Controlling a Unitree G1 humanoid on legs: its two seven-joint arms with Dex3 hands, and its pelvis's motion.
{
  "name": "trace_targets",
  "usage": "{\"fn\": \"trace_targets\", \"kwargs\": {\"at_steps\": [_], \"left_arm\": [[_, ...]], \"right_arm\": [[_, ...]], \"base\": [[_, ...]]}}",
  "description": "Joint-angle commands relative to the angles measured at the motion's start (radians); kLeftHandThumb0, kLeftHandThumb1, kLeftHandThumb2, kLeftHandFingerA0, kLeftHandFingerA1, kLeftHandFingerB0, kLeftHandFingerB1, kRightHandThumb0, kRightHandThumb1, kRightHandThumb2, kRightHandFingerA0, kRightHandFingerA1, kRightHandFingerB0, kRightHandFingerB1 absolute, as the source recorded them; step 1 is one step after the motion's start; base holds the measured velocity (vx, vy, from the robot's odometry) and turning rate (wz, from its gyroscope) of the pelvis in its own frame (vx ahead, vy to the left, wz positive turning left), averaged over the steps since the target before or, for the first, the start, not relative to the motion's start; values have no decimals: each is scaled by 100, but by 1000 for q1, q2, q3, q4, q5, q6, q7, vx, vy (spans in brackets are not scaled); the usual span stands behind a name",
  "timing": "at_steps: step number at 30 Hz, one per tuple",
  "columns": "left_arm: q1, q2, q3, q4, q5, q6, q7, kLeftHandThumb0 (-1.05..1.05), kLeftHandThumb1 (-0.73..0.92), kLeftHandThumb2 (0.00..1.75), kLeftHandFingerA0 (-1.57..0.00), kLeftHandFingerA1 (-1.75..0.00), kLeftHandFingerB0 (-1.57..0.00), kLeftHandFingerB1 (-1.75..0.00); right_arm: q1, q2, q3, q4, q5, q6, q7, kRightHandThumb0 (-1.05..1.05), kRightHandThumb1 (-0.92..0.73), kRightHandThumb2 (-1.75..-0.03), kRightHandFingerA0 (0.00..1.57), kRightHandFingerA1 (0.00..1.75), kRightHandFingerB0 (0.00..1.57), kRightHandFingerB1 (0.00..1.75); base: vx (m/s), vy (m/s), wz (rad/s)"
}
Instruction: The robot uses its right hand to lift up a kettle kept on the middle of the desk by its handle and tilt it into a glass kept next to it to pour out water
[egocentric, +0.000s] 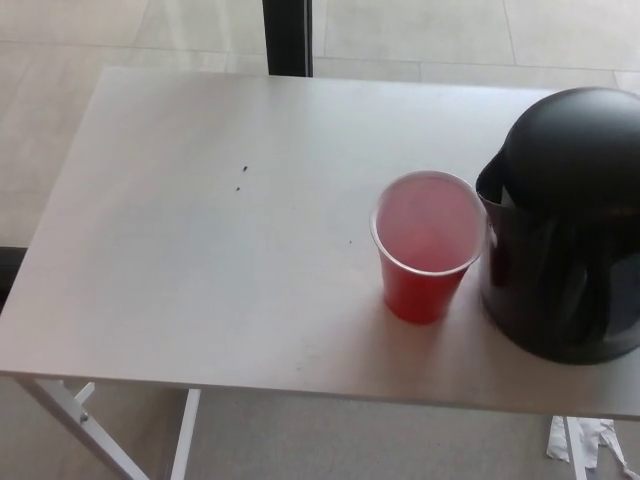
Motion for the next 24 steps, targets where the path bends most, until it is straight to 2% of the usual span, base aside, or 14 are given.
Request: {"fn": "trace_targets", "kwargs": {"at_steps": [1,2,7,8,10,12,13,15,16,17,18,19,20,24], "left_arm": [[1,24,4,3,-5,4,-4,-38,-22,77,-56,-69,-52,-88],[6,23,2,-6,-3,5,-4,-105,27,109,-64,-52,-32,-121],[18,23,9,-32,-12,17,-10,-105,23,110,-65,-50,-26,-129],[15,22,10,-29,-13,16,-8,-36,-23,76,-56,-70,-52,-88],[16,23,10,-30,-11,17,-8,-36,-23,76,-56,-70,-52,-88],[24,23,4,-41,-4,10,-8,-105,25,114,-66,-54,-24,-137],[20,24,6,-26,-6,3,-16,-36,-22,76,-57,-71,-51,-88],[15,26,7,-19,-8,14,-15,-36,-23,76,-55,-70,-55,-89],[21,25,10,-27,-11,11,-17,-105,28,103,-61,-54,-42,-115],[20,23,16,-24,-17,11,-19,-34,-23,75,-55,-70,-58,-89],[20,23,16,-24,-17,11,-20,-34,-23,75,-55,-70,-58,-89],[15,26,7,-18,-4,19,-4,-105,25,104,-65,-53,-35,-119],[19,24,15,-20,-15,3,-24,-36,-24,75,-55,-71,-54,-89],[24,30,9,-20,-7,10,-21,-35,-24,75,-55,-70,-54,-88]], "right_arm": [[-34,32,-20,-54,15,32,-22,-31,-36,-139,100,168,88,152],[-40,42,-27,-68,23,48,-25,-29,-34,-139,100,171,87,153],[-59,46,-22,-157,-1,159,-15,-22,-40,-129,95,175,81,159],[-62,45,-18,-181,-7,194,-12,-22,-44,-119,93,175,76,160],[-59,47,-18,-198,-11,216,-10,-22,-44,-119,93,175,76,160],[-69,41,0,-235,-48,261,-20,-16,-40,-125,92,175,74,161],[-74,43,2,-246,-54,288,-24,-15,-41,-125,91,175,72,162],[-84,49,9,-269,-70,336,-35,-23,-39,-119,121,142,102,129],[-91,52,11,-273,-71,351,-36,-22,-39,-119,119,141,101,127],[-98,49,14,-269,-70,347,-28,-23,-39,-120,120,141,100,125],[-97,50,14,-272,-71,351,-28,-23,-39,-120,120,141,100,125],[-104,49,17,-268,-73,349,-26,-23,-40,-123,122,140,101,122],[-108,40,26,-244,-83,279,-25,-20,-23,-149,93,172,91,145],[-145,25,65,-226,-157,315,-53,-32,-42,-118,118,134,95,112]], "base": [[0,0,0],[0,0,0],[0,0,0],[0,0,0],[0,0,0],[0,0,0],[0,0,0],[0,0,0],[0,0,0],[0,0,0],[0,0,0],[0,0,0],[0,0,0],[0,0,0]]}}
